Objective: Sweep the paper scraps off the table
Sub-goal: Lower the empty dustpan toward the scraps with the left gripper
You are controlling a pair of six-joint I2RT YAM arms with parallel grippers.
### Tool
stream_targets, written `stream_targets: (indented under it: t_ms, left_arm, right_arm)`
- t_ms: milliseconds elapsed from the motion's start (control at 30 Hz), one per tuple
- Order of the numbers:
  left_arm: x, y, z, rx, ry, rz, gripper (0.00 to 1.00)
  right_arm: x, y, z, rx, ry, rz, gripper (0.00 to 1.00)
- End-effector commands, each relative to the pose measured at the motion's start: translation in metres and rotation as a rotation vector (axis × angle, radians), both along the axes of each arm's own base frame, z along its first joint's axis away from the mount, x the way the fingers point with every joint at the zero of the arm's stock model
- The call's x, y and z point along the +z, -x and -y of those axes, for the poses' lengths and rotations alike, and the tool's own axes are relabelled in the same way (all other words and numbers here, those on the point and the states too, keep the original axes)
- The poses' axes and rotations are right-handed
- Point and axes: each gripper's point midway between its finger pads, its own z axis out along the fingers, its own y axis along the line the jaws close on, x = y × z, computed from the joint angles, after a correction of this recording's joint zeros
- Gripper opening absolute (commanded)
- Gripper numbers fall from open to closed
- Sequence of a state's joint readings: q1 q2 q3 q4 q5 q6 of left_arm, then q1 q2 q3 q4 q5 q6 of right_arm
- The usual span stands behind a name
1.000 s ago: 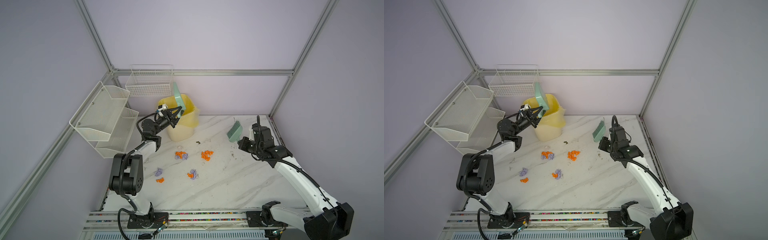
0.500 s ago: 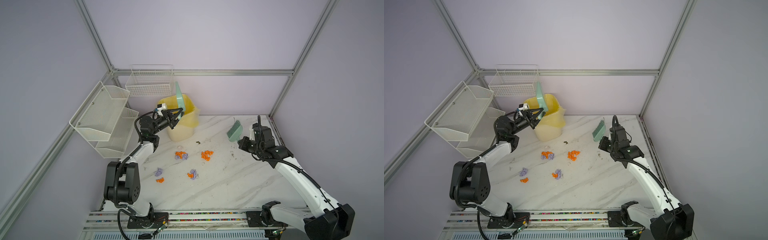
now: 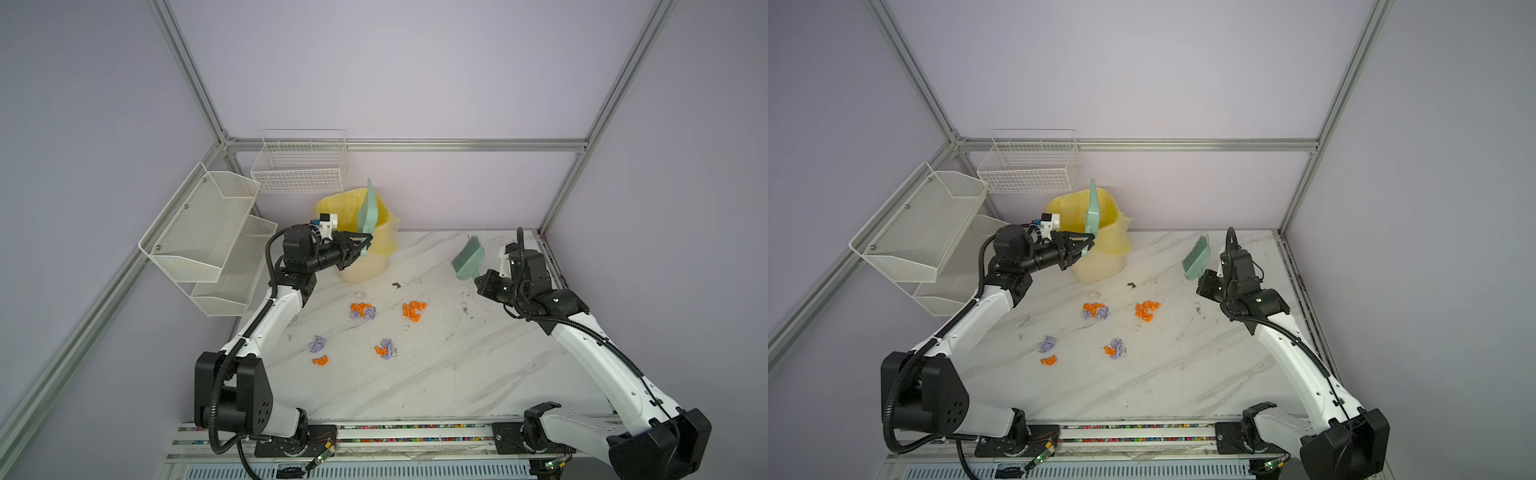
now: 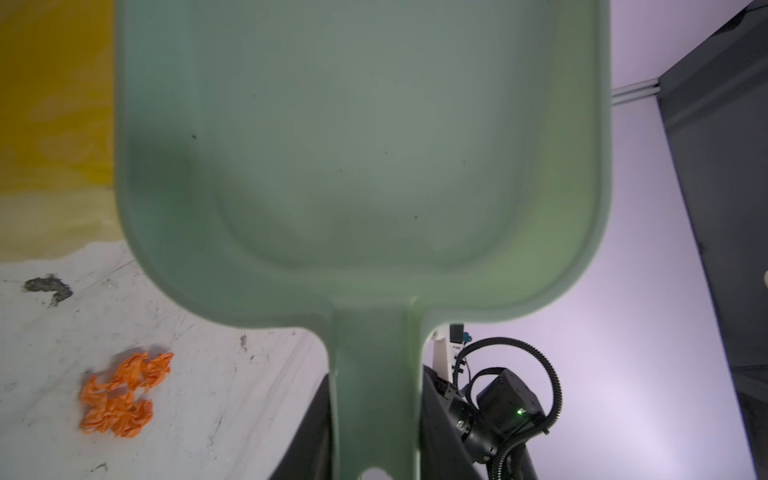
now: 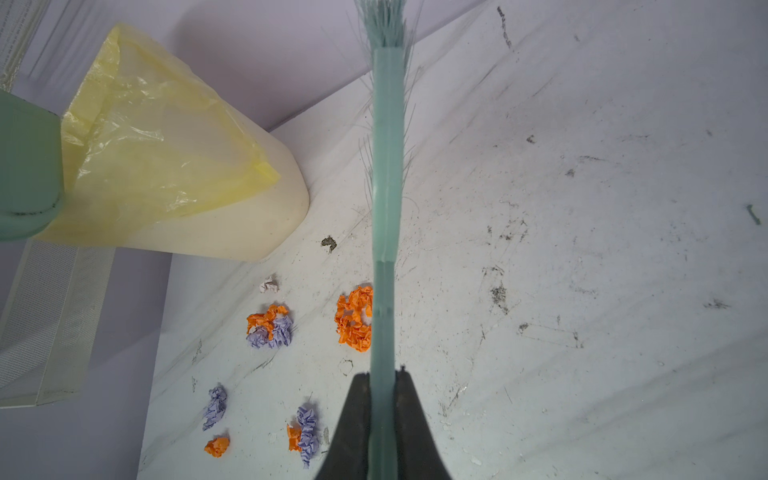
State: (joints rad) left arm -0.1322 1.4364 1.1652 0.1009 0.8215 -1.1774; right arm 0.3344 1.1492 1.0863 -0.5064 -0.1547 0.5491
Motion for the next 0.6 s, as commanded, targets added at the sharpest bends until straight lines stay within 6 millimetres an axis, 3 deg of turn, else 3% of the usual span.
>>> stream_targets:
  t_ms: [0,567]
  left_arm:
    - [0.028,0.020,0.006,-0.019,-0.131,0.106,0.18]
    - [0.039,0.052,-0.003,0.028,-0.435,0.240,0.18]
  right_arm:
    - [0.017,-0.006,-0.004,-0.007,-0.064,0.061,0.00]
    - [0.000,-0.029,-0.016,0.027,-0.046,0.040,0.00]
